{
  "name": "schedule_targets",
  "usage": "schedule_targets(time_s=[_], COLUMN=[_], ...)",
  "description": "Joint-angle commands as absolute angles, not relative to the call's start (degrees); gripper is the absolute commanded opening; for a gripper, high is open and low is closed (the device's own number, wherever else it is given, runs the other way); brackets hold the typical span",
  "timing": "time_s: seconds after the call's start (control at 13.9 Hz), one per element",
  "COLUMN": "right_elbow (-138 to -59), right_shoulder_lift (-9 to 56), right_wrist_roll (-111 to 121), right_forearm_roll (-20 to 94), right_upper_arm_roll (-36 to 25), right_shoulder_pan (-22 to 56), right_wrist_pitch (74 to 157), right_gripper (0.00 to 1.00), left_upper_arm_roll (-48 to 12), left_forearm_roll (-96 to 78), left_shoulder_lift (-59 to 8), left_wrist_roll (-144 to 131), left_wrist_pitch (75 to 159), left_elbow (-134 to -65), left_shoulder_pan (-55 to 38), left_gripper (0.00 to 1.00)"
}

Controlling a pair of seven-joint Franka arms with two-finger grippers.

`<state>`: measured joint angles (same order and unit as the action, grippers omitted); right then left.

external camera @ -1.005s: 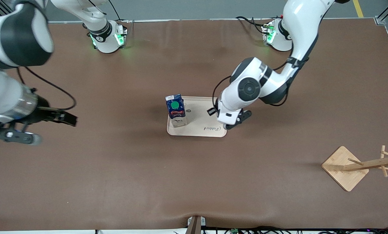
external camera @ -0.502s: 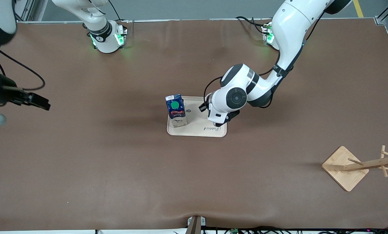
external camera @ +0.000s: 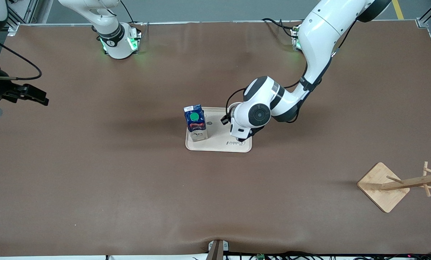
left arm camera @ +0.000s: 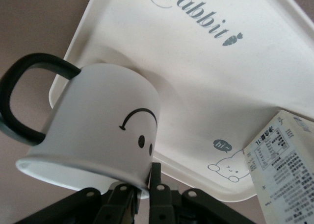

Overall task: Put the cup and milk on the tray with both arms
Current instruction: 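Lower the mug onto the tray with the left gripper while the right gripper withdraws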

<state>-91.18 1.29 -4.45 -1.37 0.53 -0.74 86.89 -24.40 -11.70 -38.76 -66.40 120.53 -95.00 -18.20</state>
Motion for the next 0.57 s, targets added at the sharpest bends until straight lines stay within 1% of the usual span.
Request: schedule_targets(time_s=[0.0,0.07,0.14,0.22,0.29,0.43,0.5], right_elbow=[-96.2,-92.8,-88.9,-85.9,-84.4,-84.6,-85.1], right_shoulder_lift=[-3.6,-3.3,-2.6,-1.7,-0.9,-1.0,-1.0], right_wrist_roll=[-3.5,-3.5,-3.7,-3.7,-3.8,-4.0,-3.6], right_forearm_roll=[-1.3,-1.4,-2.5,-2.7,-2.7,-2.7,-1.6], right_upper_arm_roll=[1.5,1.4,1.3,1.3,1.2,1.1,0.6], right_shoulder_pan=[-1.1,-1.1,-0.9,-1.3,-1.5,-1.8,-4.2], right_wrist_pitch=[88.5,88.4,87.0,83.7,82.4,81.8,82.4], right_gripper=[1.00,1.00,1.00,1.00,1.00,1.00,1.00], left_upper_arm_roll=[-24.3,-24.3,-24.3,-24.2,-24.2,-23.9,-23.6], left_forearm_roll=[-12.2,-12.2,-12.1,-12.0,-12.0,-11.9,-11.8], left_shoulder_lift=[-39.6,-39.3,-39.2,-39.3,-39.3,-38.4,-37.5], left_wrist_roll=[-65.9,-66.0,-65.9,-65.9,-66.0,-65.9,-65.9], left_wrist_pitch=[119.0,118.7,117.7,115.8,113.2,108.0,105.1], left_elbow=[-92.8,-92.7,-91.9,-90.2,-88.2,-85.1,-83.1], left_shoulder_pan=[-18.5,-18.5,-18.4,-18.5,-18.5,-17.8,-17.4], left_gripper=[0.72,1.00,1.00,1.00,1.00,1.00,1.00])
